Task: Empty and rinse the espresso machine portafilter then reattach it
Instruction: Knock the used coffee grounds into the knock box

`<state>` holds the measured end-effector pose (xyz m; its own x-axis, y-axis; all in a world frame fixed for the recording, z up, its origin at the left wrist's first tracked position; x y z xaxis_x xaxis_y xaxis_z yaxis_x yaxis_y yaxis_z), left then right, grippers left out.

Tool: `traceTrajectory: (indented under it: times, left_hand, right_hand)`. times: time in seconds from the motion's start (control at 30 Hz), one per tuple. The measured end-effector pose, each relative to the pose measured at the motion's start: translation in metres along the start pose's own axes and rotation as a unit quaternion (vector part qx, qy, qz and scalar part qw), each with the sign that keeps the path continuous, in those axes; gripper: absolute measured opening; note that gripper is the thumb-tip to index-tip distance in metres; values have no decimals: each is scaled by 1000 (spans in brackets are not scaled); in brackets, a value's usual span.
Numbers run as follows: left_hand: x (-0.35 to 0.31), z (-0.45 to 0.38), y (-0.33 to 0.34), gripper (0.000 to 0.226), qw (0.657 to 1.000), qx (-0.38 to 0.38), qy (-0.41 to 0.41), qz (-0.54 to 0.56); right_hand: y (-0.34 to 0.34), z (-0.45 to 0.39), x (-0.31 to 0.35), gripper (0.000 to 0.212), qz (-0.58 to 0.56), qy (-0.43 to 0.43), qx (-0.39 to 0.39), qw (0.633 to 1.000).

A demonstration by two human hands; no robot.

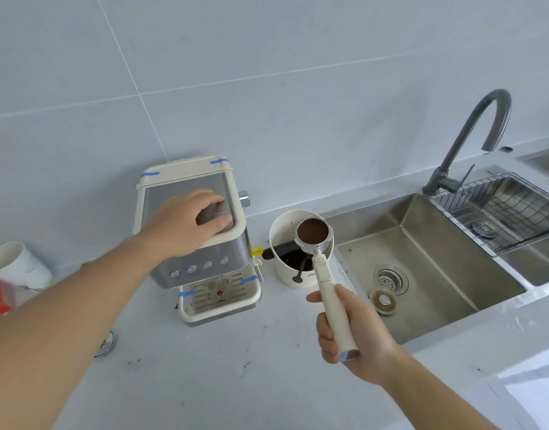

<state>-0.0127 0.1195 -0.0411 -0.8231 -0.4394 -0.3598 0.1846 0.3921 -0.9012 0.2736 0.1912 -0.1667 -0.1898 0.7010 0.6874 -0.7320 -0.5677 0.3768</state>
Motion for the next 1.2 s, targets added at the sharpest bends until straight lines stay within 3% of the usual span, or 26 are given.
traceTrajectory:
  times: [0.17,0.53,0.8,1.07,1.2]
  left_hand:
    - [-8,-13,11,30,999,-26,-32,8]
    - [4,-14,15,60,996,-61,-67,-3]
    - [5,-14,13,62,995,-75,-73,-1]
    - [3,-14,13,56,994,-71,-81,1]
    - [2,-14,12,56,994,-70,-82,-3]
  right_hand:
    - [-17,-26,34,41,1,-22,-11,1000]
    - [-35,-92,59,34,46,-11,-34,998]
    - [-45,-119,61,26,89,-50,-66,993]
    - [-48,-124,67,11,221,-158,-120,955]
    - [-52,-126,65,18,296,-197,-151,922]
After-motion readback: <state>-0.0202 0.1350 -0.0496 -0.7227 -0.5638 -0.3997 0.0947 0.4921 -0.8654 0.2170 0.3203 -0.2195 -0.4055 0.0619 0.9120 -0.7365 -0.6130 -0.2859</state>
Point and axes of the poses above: each hand's wrist, its own z-axis away from the middle knuckle, its own y-axis out of the palm, x = y × z, the point moved 7 cm from there along -z, towards the middle knuckle, and after that the axes turned 9 degrees about -x, right-handed, at the moved point
